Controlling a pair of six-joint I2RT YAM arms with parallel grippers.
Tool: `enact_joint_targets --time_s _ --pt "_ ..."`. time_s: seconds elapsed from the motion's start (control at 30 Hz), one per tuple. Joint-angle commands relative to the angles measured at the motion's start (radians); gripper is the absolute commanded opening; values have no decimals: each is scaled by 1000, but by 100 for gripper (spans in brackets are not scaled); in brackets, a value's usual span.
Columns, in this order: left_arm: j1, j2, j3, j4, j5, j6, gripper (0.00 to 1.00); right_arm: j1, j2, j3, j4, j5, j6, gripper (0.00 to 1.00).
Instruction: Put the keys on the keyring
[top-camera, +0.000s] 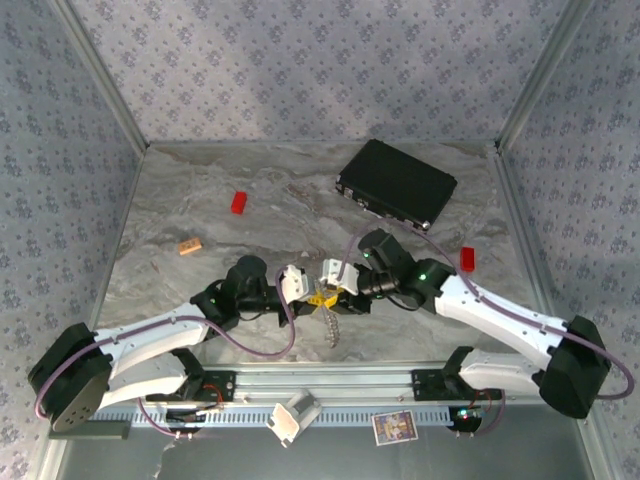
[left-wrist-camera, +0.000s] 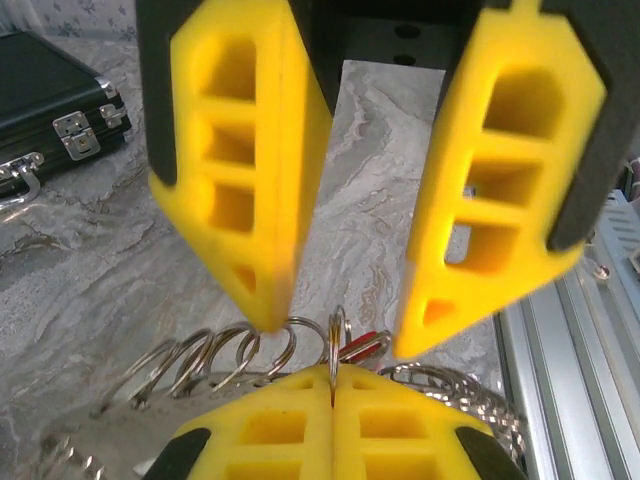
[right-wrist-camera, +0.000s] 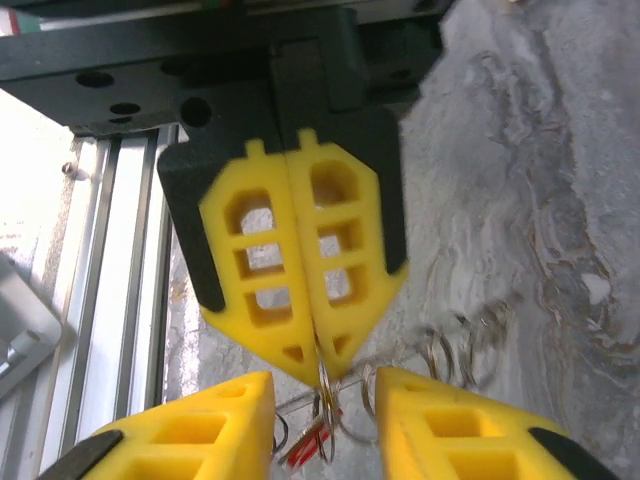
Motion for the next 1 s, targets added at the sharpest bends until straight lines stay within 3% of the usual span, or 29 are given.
enact_joint_targets --time_s 0.0,0.17,0.6,0.97 --pt "-4 -28 -34 163 15 -43 0 -52 -95 -105 155 -70 124 34" --pt "-4 -12 -107 358 5 -129 0 -60 -161 -202 241 -57 183 33" --pt "-4 -19 -106 336 14 -125 0 -56 -122 -194 247 -73 171 27" --pt "-4 -37 -106 315 3 -110 0 -55 -123 -203 247 -79 173 0"
